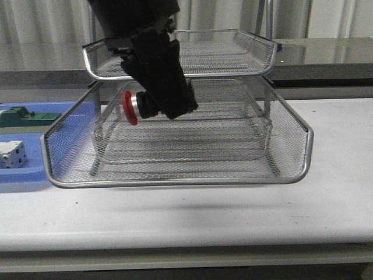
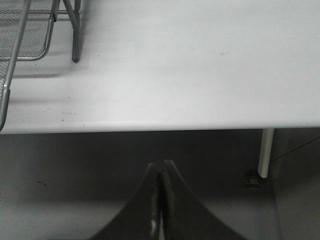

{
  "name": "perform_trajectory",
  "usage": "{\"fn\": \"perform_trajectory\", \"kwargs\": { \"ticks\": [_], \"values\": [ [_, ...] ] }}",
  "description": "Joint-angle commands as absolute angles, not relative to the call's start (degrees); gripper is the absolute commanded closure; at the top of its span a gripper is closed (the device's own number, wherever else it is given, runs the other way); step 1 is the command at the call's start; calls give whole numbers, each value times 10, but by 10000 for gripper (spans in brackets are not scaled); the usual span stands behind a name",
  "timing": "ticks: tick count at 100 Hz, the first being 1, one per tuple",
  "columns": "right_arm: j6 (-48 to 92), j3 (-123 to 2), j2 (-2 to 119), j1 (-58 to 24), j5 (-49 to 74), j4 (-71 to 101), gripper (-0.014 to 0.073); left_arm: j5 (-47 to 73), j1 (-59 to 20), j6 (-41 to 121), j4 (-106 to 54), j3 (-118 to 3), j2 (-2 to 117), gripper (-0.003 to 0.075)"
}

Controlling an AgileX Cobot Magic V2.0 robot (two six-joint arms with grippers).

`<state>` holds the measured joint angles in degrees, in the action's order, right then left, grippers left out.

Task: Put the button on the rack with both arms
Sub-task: 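Lower the push-button into the mesh tray and open the left gripper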

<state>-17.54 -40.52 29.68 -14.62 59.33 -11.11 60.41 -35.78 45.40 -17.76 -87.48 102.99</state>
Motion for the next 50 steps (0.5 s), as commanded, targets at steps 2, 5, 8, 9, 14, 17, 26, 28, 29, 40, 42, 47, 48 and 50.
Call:
{"fn": "perform_trajectory", "kwargs": {
  "ticks": [2,5,8,9,14,17,26,28,29,40,42,47,48,50],
  "values": [
    [-175,-424,300,-147,566,-127,664,584,-362,449,-202,-888,1011,725],
    [-175,-424,300,-147,566,-127,664,584,-362,449,-205,-888,1012,709],
    [-175,-424,300,-147,566,-127,664,584,-362,449,-207,-888,1013,678],
    [-175,-424,300,-147,566,-127,664,584,-362,449,-207,-888,1013,671],
    [-175,-424,300,-147,566,-127,664,587,-362,449,-209,-888,1013,606],
    [-175,-424,300,-147,566,-127,664,587,-362,449,-209,-888,1013,549],
    [-175,-424,300,-147,566,-127,664,587,-362,449,-209,-888,1013,389],
    [-175,-424,300,-147,566,-127,664,587,-362,449,-209,-888,1013,348],
    [-175,-424,300,-147,566,-127,664,587,-362,449,-209,-888,1013,323],
    [-175,-424,300,-147,566,-127,664,587,-362,449,-209,-888,1013,200],
    [-175,-424,300,-147,566,-127,664,587,-362,449,-209,-888,1013,191],
    [-175,-424,300,-147,566,-127,664,587,-362,449,-210,-888,1013,184],
    [-175,-424,300,-147,566,-127,664,587,-362,449,-210,-888,1013,184],
    [-175,-424,300,-147,566,-127,664,587,-362,449,-211,-888,1013,184]
  ]
}}
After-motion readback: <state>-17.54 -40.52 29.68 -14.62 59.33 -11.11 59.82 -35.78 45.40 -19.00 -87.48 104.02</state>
